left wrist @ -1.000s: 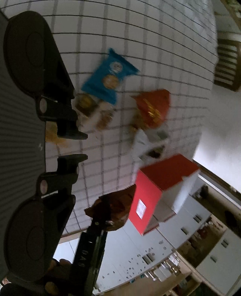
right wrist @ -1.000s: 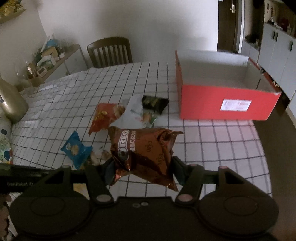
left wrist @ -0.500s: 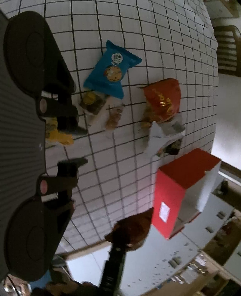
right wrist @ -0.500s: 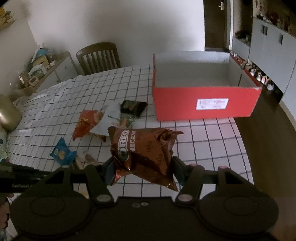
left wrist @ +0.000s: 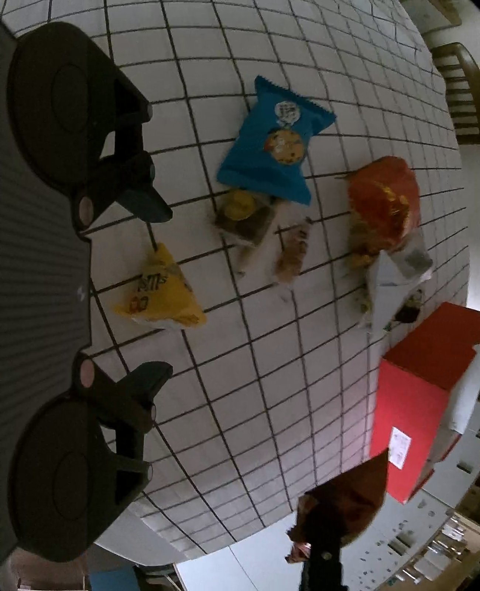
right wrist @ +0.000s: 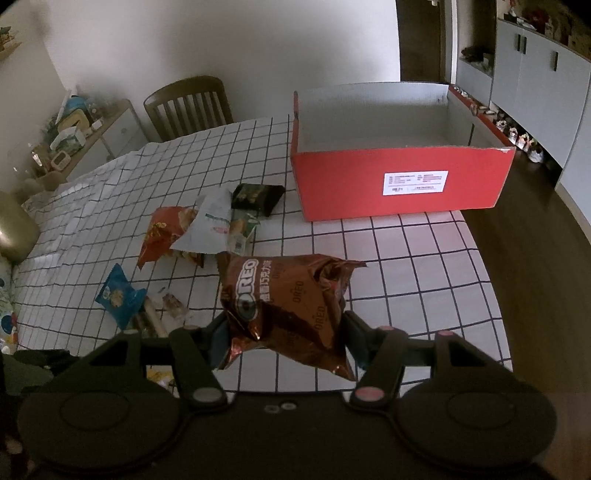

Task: Organize snacks
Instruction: 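Lift the Oreo bag with the right gripper while left lifts the yellow snack, then carry the Oreo bag and yellow snack with both grippers over the red box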

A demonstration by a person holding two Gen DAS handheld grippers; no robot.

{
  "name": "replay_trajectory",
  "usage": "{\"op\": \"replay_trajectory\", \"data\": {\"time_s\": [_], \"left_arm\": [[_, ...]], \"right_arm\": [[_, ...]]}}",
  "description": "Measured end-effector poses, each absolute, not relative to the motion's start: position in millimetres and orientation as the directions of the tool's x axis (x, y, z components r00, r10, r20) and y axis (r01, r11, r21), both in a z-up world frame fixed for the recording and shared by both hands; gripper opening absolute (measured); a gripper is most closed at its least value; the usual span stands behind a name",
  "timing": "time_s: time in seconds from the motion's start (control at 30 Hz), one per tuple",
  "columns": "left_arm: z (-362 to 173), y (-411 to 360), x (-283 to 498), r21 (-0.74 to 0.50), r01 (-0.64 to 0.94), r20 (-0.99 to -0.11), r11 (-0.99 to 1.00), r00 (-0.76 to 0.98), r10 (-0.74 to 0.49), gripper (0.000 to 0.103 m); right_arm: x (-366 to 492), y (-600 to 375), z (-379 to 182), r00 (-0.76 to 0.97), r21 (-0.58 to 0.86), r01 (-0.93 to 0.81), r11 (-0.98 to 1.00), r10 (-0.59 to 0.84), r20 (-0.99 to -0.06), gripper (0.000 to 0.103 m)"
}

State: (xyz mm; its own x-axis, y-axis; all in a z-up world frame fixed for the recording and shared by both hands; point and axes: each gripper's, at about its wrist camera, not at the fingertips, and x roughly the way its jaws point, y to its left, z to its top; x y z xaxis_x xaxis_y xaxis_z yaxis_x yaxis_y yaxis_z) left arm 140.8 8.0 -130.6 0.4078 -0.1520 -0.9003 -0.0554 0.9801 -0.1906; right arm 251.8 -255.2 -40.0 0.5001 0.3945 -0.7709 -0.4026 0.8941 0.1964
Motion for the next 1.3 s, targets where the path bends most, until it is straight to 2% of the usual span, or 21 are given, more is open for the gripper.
{"op": "replay_trajectory", "data": {"time_s": [0.1, 0.3, 0.33, 0.47, 0.77, 1.3], "left_arm": [[-136, 8, 141, -0.203, -0.067, -0.900, 0.977, 0.405, -0.159, 0.081], [-136, 3, 140, -0.192, -0.041, -0.891, 0.981, 0.426, -0.156, 0.061], [-136, 2, 140, -0.186, -0.039, -0.891, 0.982, 0.428, -0.151, 0.054], [-136, 3, 140, -0.195, -0.045, -0.886, 0.980, 0.437, -0.156, 0.048], [-120, 12, 144, -0.231, -0.079, -0.870, 0.970, 0.463, -0.169, 0.047], [-31, 12, 218, -0.275, -0.058, -0.768, 0.960, 0.614, -0.183, 0.047]], "right_arm": [[251, -256, -42, 0.498, 0.196, -0.397, 0.897, 0.390, -0.775, 0.062], [250, -257, -45, 0.496, 0.194, -0.385, 0.902, 0.380, -0.780, 0.062], [250, -258, -46, 0.496, 0.193, -0.383, 0.903, 0.378, -0.782, 0.062], [250, -258, -46, 0.497, 0.192, -0.379, 0.905, 0.374, -0.783, 0.062], [253, -259, -44, 0.502, 0.192, -0.377, 0.906, 0.374, -0.780, 0.062], [297, -268, -9, 0.587, 0.153, -0.392, 0.907, 0.375, -0.718, 0.062]]}}
